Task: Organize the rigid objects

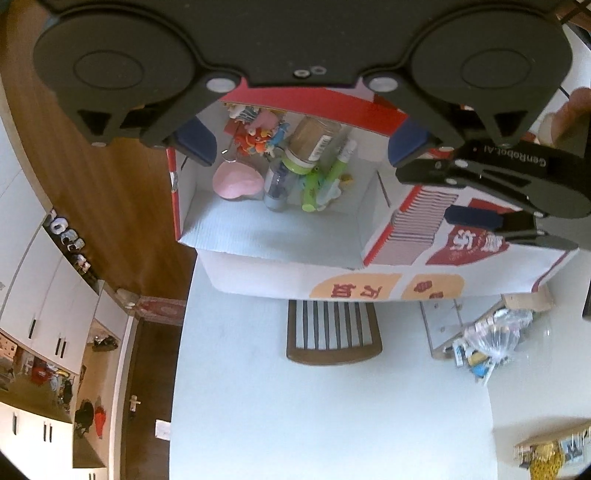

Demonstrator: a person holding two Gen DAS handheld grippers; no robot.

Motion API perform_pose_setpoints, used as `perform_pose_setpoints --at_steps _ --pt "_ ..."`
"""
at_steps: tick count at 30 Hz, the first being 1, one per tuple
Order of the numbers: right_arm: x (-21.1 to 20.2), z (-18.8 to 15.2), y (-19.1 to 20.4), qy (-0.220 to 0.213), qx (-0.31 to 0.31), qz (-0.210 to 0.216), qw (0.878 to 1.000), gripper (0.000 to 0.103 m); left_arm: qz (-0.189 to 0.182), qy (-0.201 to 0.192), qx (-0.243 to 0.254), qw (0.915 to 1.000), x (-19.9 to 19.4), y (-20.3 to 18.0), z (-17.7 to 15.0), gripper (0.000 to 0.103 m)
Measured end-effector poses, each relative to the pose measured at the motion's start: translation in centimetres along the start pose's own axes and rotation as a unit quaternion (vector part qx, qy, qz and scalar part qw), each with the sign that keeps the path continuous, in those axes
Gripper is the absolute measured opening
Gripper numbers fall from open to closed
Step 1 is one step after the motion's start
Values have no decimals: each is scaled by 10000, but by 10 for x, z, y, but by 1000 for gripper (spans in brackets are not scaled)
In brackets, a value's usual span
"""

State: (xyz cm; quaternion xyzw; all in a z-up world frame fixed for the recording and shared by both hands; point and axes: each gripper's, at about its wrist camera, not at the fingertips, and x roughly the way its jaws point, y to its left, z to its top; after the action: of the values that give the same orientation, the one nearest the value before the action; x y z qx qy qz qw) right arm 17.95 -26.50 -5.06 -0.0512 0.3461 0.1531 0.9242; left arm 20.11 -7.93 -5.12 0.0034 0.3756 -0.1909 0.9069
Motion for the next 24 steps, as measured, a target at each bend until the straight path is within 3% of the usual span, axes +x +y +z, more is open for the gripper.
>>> perform_pose_setpoints --at_steps 3,6,11,20,24 --pt "-9 -3 3 -190 107 -9 9998 102 6 -78 -28 10000 -8 0 -3 92" --pt "-18 -6 6 -374 178 -41 9991 103 -9 -185 -33 9998 -15 -1 -7 103" --pt "-29 -14 10 -574 352 -163 9976 103 107 -419 102 9990 -29 -8 -14 103" --pt "-42 -33 18 -615 669 -199 9957 103 -23 -512 121 9986 -48 -11 -23 103" --pt "-48 -38 22 -651 746 -219 9948 103 103 -571 184 9981 -53 -16 -26 103"
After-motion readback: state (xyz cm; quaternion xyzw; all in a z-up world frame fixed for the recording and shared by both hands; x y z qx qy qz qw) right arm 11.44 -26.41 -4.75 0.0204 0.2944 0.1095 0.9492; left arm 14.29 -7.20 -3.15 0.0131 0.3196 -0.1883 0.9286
